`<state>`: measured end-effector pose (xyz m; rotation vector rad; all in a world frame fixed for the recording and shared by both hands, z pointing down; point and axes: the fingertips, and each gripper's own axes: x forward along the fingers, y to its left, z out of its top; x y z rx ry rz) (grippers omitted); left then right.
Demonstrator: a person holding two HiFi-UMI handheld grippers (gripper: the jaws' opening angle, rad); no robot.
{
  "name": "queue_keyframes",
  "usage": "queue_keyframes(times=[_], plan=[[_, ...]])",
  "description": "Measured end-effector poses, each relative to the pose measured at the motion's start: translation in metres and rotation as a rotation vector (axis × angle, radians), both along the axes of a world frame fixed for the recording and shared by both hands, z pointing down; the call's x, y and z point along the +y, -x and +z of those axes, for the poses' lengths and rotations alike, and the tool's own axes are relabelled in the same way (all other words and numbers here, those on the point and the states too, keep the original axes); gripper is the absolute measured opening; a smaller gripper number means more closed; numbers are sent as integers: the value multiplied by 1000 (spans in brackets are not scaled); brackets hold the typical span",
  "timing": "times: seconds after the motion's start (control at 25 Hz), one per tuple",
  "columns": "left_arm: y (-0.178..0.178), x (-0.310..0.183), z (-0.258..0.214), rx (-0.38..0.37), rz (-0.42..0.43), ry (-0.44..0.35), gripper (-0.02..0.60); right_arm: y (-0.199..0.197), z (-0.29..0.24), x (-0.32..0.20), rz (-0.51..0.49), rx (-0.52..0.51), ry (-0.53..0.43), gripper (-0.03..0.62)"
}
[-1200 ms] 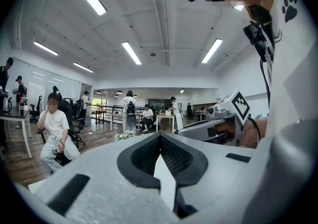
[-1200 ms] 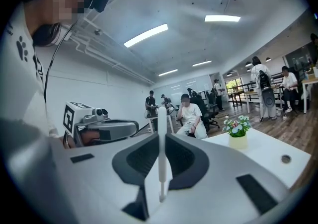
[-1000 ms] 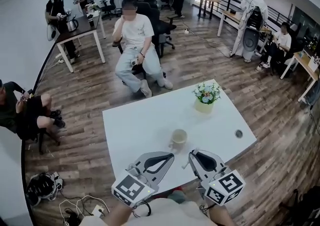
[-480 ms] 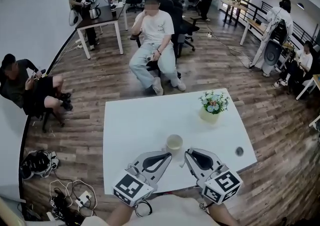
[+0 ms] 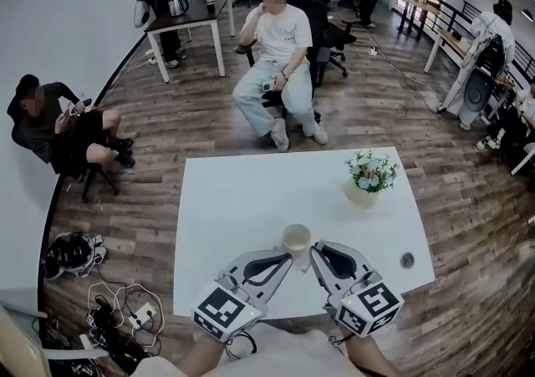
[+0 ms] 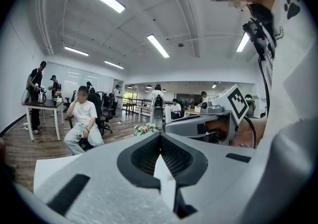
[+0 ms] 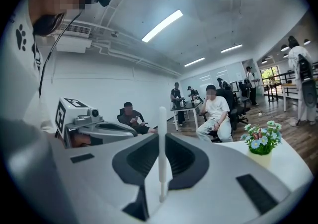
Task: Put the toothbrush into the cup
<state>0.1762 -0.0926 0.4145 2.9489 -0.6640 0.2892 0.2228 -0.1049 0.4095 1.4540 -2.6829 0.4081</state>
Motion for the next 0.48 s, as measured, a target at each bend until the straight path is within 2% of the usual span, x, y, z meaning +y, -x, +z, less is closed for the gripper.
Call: queue_keyframes(times=[0.24, 0.48], plan=[[-8, -12, -4, -17, 3, 10, 6, -10, 15, -30, 5, 28, 6, 49], [0, -30, 7, -30, -20, 51, 6, -6, 33, -64, -7, 19, 45, 49]])
